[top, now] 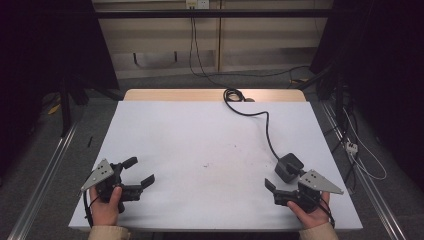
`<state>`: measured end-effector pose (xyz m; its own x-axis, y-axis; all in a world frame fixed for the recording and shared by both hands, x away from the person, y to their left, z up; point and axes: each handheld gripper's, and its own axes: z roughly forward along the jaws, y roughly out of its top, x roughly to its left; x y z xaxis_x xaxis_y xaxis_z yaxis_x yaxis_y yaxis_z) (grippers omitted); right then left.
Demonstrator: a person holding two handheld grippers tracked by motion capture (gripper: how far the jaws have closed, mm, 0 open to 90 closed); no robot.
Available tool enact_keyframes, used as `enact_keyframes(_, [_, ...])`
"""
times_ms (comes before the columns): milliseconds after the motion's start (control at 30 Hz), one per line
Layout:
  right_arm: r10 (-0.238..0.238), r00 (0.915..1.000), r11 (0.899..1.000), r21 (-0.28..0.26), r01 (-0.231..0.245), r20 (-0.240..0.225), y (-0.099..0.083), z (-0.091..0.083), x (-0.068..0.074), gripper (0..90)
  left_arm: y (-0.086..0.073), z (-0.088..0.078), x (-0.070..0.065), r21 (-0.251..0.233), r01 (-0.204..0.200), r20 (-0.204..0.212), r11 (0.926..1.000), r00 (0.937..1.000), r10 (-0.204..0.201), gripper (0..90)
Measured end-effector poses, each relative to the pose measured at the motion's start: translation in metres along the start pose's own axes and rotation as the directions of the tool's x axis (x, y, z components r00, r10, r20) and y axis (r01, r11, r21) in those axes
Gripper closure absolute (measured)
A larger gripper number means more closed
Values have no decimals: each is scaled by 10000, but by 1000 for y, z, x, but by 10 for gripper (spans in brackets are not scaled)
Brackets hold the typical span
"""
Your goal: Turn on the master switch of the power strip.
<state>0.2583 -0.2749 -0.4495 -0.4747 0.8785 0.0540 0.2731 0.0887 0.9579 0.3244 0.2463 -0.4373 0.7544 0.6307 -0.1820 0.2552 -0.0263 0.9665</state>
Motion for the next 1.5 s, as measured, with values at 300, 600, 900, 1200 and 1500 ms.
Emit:
enact_keyframes(300, [-9,10000,10000,-4,9,65,3,0,-3,70,0,0,0,40,-28,-21,10000,10000,28,39])
enact_keyframes(600, [36,9998,10000,-27,-36,175,5,0,-8,83,0,0,0,88,-47,-56,10000,10000,47,39])
enact_keyframes(900, [15,9998,10000,-30,-15,205,7,0,-11,113,0,1,0,110,-56,-51,9999,10000,57,39])
enact_keyframes(1200, [70,9994,10000,-9,-69,334,7,1,-16,126,0,1,-1,101,-39,-33,9999,10000,39,39])
enact_keyframes(1500, [151,9987,9999,-34,-149,479,8,-1,-22,140,0,1,0,88,-40,-38,10000,10000,40,39])
